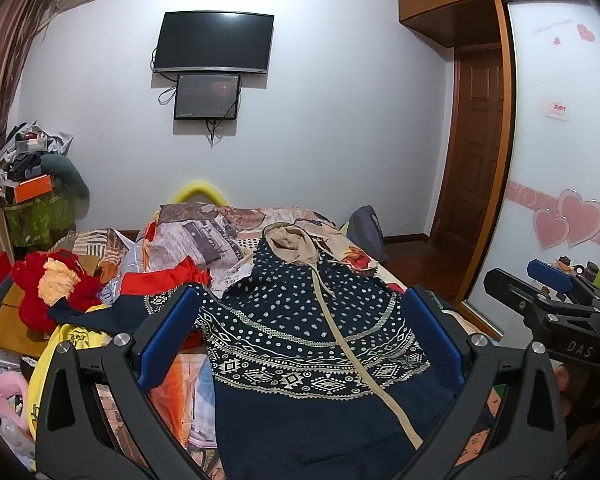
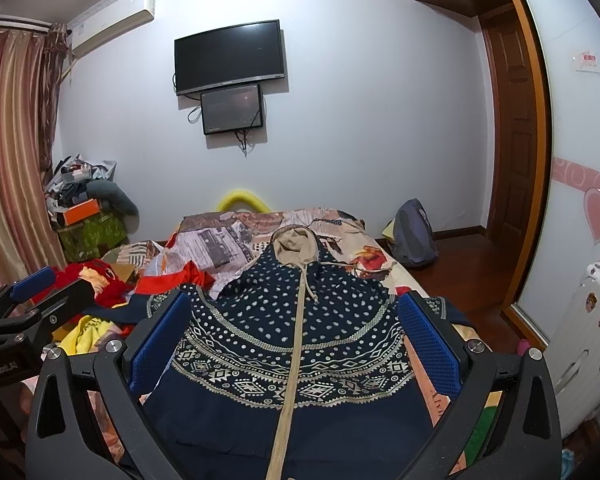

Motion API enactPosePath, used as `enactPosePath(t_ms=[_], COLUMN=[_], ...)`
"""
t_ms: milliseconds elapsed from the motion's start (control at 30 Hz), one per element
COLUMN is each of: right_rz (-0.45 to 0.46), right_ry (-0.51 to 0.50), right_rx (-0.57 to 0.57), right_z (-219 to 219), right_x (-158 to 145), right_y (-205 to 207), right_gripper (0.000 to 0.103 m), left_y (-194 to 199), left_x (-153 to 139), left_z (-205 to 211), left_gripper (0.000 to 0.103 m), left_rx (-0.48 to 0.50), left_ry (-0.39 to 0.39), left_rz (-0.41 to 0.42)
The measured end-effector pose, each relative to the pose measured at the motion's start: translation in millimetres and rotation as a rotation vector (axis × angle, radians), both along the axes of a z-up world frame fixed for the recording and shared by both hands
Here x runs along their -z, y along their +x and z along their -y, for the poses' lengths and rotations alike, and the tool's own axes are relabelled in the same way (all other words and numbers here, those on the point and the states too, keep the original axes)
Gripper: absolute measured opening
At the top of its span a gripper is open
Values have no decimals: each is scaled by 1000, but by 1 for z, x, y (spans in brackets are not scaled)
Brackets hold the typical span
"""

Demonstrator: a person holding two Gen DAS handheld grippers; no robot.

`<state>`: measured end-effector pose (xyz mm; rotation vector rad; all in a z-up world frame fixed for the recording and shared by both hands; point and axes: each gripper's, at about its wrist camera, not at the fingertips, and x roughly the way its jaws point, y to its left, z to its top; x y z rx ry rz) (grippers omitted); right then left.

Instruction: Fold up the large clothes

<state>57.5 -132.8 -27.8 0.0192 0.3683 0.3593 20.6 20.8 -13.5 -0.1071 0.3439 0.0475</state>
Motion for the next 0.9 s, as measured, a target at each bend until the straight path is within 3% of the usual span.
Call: enactPosePath(t_ms=[267,633,900], right_rz=[-37,-74,-156], right_ry=[-21,-60,-98], right_rx=[9,-16,-54], right_z=[-6,-25,-55], right_x=[7,16,35], right_y=[24,94,159], right_gripper=[103,103,103], left_y=[22,72,108], left_x=[9,30,76], left_z=[-30,-135,-248], left_gripper=[103,103,103], left_rx=[-62,-213,-297], left_ry=[2,-25,-205], left_rz=[-38,-109,-243])
